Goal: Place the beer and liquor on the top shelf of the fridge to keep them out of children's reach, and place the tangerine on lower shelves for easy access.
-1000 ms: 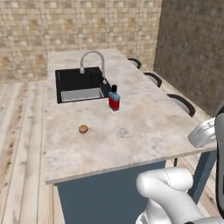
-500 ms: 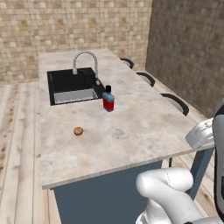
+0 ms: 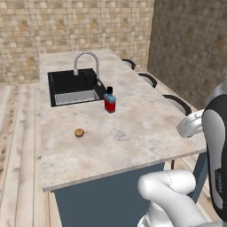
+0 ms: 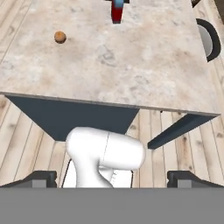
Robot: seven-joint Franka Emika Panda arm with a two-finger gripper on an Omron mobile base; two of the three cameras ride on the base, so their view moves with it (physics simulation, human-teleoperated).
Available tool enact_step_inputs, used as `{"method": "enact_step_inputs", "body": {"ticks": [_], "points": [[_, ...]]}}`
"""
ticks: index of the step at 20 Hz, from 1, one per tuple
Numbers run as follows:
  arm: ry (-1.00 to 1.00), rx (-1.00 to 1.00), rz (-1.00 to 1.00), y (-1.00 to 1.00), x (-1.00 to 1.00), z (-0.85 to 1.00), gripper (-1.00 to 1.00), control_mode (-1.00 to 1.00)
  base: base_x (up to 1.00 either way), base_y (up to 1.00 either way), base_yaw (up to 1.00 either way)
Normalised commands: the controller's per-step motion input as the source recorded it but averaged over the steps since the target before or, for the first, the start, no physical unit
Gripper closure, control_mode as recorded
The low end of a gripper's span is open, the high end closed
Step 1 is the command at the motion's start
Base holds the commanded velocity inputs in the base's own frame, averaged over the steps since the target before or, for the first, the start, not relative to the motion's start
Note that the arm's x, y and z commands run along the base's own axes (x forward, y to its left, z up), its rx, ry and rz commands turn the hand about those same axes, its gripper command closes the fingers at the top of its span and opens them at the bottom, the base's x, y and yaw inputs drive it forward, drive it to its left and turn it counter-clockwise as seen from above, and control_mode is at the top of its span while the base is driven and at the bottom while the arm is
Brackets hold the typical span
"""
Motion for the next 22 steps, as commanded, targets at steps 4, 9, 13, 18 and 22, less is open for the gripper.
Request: {"method": "enact_step_inputs", "body": {"ticks": [4,9,13,18,22], "points": [[-0.07,0.02,0.00,0.07,0.58,-0.06,-1.00,-1.00,0.00,0.00,0.00],[-0.05,0.00,0.00,0.25,0.29,-0.16,-1.00,-1.00,0.00,0.00,0.00],[0.00,0.00,0.00,0.39,0.25,-0.21,-1.00,-1.00,0.00,0.00,0.00],[0.00,0.00,0.00,0.49,0.30,-0.28,-1.00,-1.00,0.00,0.00,0.00],[0.01,0.00,0.00,0.52,0.37,-0.28,-1.00,-1.00,0.00,0.00,0.00]]}}
